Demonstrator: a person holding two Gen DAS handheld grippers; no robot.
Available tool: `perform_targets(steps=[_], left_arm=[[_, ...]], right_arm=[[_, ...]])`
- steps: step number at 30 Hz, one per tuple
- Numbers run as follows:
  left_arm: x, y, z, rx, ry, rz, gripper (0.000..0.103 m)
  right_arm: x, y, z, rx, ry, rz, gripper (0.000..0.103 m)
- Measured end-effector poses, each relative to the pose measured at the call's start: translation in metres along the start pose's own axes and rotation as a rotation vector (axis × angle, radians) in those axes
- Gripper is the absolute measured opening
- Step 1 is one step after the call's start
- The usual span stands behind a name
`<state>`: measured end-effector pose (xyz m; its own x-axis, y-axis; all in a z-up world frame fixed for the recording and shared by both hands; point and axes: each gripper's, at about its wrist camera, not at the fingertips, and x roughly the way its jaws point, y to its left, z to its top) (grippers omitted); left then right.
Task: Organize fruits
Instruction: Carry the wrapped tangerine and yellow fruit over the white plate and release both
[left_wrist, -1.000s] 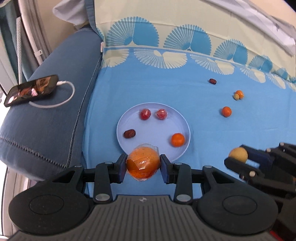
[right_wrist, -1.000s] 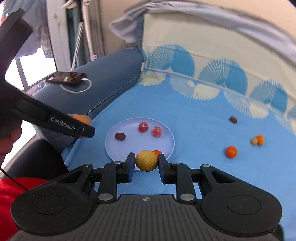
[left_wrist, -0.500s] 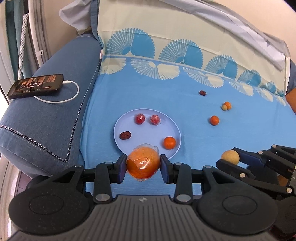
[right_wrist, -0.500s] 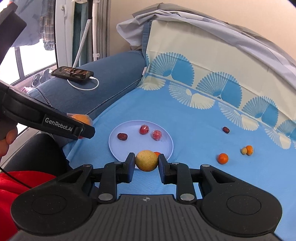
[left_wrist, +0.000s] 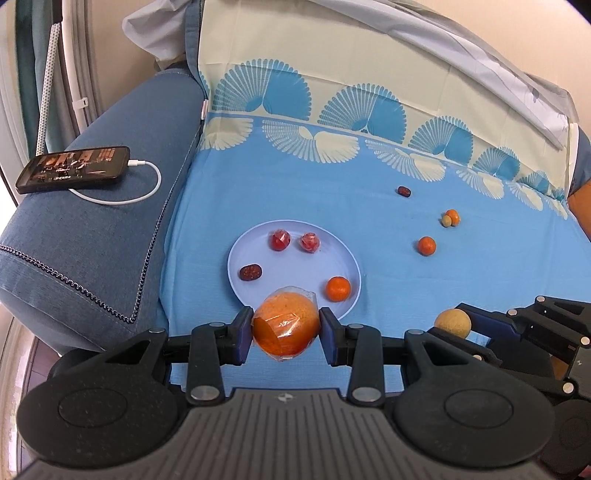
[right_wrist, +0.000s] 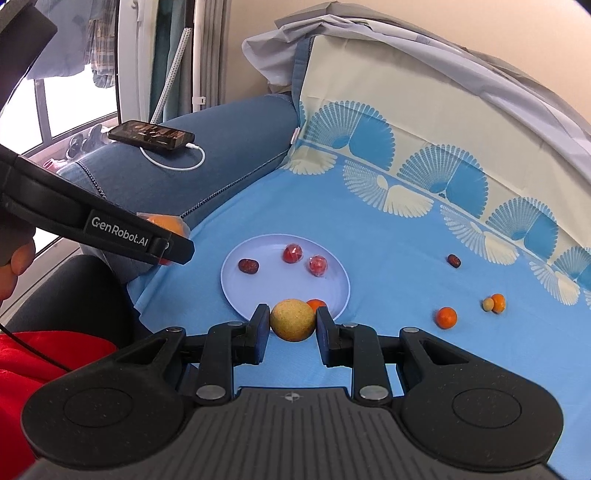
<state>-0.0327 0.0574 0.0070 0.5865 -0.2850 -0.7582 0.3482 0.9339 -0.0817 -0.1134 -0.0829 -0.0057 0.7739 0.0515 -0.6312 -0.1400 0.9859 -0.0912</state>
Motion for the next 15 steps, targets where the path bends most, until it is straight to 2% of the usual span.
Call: perform_targets(steps=[15], left_arm=[[0.015,0.004,0.005,0.000,0.016,0.000,0.042]], right_arm=[[0.015,-0.001,0.002,-0.009,0.042,0.013,0.028]])
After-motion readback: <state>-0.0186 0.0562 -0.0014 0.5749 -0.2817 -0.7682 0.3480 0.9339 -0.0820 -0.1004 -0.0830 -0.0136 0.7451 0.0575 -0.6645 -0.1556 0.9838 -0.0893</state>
